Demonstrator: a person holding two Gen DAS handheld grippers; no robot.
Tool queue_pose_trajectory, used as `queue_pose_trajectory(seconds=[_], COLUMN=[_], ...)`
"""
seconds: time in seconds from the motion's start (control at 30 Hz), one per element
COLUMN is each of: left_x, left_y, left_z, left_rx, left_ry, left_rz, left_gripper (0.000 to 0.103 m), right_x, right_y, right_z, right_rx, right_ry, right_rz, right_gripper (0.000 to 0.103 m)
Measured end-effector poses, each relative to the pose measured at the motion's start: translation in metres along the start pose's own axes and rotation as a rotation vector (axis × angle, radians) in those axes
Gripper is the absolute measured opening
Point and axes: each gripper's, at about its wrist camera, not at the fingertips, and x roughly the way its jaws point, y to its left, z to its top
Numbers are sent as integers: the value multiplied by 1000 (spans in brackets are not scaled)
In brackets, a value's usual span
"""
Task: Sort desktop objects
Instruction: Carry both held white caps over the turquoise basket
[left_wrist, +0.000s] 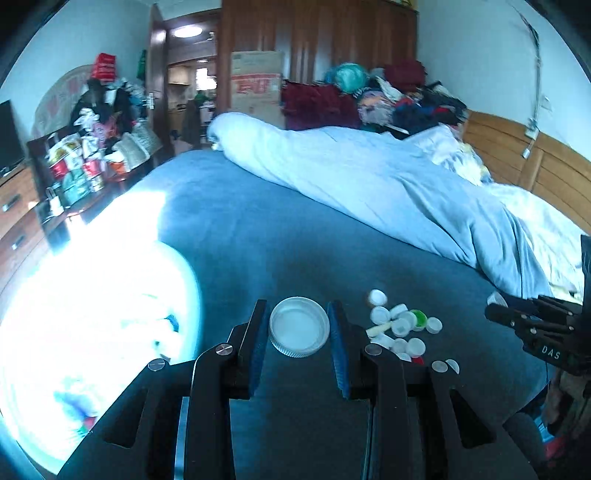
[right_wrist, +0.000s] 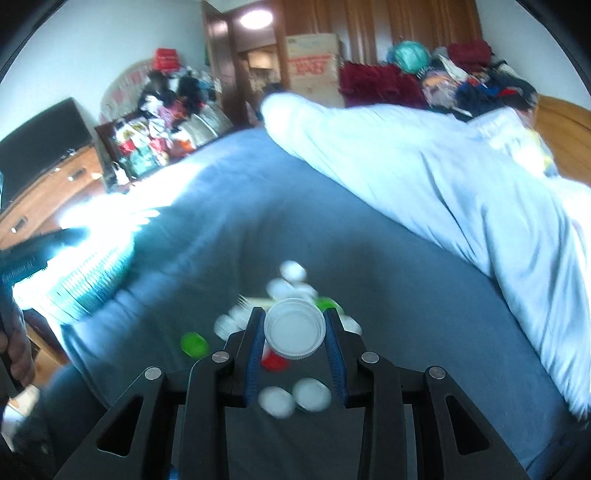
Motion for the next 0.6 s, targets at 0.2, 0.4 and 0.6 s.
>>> queue_pose_trajectory(seconds=[0.2, 0.4, 0.6], left_x=[-24, -36, -31], left_y=[39, 98, 151], left_z=[14, 25, 20], left_rx=[-47, -128, -208], left_ry=[-43, -76, -38], left_rz=[67, 145, 217], left_gripper=[27, 27, 27], right_x=[2, 12, 32], right_y=[73, 152, 220], right_z=[58, 98, 116], right_rx=[-73, -149, -200], right_ry=[-59, -85, -49], right_rz=[100, 197, 296], right_gripper=[35, 35, 35])
